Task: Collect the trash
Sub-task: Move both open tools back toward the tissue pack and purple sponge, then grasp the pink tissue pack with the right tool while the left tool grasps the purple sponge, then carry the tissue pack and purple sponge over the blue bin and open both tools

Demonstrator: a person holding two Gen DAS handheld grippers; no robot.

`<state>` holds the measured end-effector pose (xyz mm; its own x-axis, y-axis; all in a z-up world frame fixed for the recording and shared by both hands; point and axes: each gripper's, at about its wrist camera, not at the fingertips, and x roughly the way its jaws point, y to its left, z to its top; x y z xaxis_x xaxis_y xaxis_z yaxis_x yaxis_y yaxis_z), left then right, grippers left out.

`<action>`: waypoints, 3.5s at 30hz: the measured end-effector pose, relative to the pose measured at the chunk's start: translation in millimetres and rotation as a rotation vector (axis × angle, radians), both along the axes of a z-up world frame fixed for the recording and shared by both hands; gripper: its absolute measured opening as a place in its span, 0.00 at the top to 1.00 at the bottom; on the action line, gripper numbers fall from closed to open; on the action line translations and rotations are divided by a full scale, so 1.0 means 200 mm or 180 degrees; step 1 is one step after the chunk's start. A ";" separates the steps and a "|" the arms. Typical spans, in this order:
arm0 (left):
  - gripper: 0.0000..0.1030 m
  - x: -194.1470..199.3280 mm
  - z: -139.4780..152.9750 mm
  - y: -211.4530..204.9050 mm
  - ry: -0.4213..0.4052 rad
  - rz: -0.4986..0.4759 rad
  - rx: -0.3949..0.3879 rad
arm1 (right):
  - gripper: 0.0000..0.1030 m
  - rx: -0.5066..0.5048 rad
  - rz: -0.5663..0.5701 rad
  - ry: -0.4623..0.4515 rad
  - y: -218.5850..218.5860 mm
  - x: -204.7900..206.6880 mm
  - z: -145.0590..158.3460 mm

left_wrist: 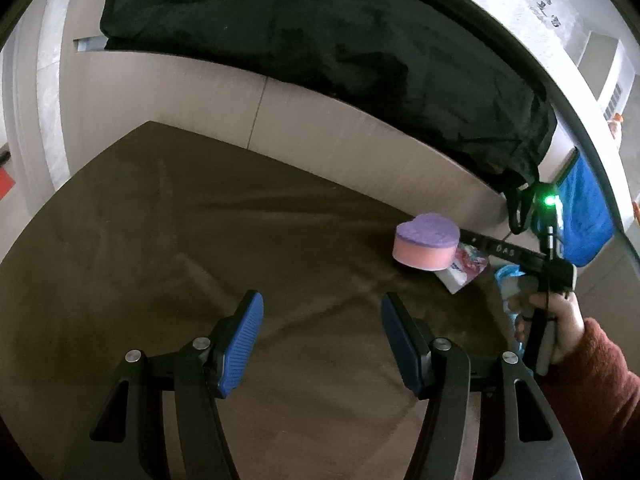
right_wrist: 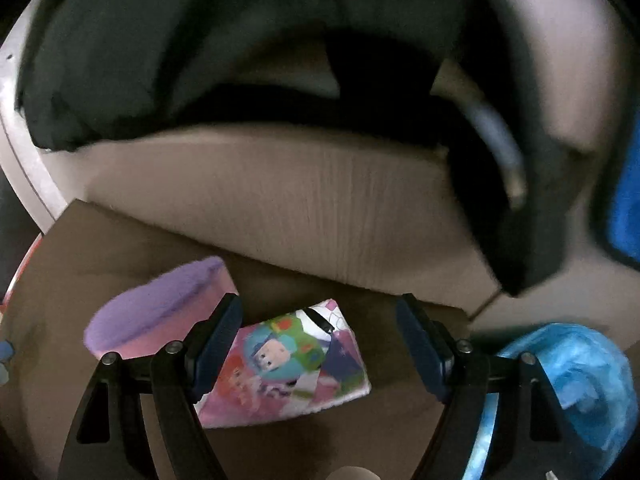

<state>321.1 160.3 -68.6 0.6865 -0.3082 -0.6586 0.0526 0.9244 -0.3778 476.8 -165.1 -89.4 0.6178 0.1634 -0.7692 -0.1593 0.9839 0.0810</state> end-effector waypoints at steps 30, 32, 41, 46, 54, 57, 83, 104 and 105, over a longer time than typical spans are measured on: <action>0.40 -0.08 0.01 -0.07 0.0076 -0.0026 -0.0234 | 0.03 -0.0081 0.0615 0.0439 0.15 -0.71 -0.12; 0.40 -0.09 0.02 -0.07 0.0077 -0.0028 -0.0235 | 0.05 -0.0268 0.0640 0.0418 0.20 -0.71 -0.12; 0.40 -0.04 0.10 -0.21 -0.0189 -0.0336 -0.0089 | 0.54 0.0143 0.0690 0.0059 0.14 -0.76 0.02; 0.32 0.16 0.14 -0.43 -0.0417 -0.0952 -0.0076 | 0.55 0.0294 0.0433 -0.0178 -0.05 -0.80 0.15; 0.23 0.63 -0.02 -0.73 0.0022 -0.1346 0.0302 | 0.55 0.0591 0.0042 -0.0280 -0.38 -0.87 0.22; 0.18 0.68 -0.08 -0.73 0.0256 -0.1313 0.0137 | 0.54 0.0552 -0.0001 -0.0294 -0.44 -0.91 0.21; 0.30 0.36 0.07 -0.75 -0.0024 -0.0814 0.0717 | 0.54 0.0544 0.0212 -0.0233 -0.34 -0.95 0.17; 0.30 -0.39 0.84 -0.95 -0.1134 -0.0296 0.0435 | 0.54 0.0437 0.0327 -0.1108 -0.61 -1.19 0.74; 0.30 -0.39 0.84 -0.99 -0.1159 -0.0310 0.0458 | 0.54 0.0430 0.0291 -0.1134 -0.65 -1.21 0.76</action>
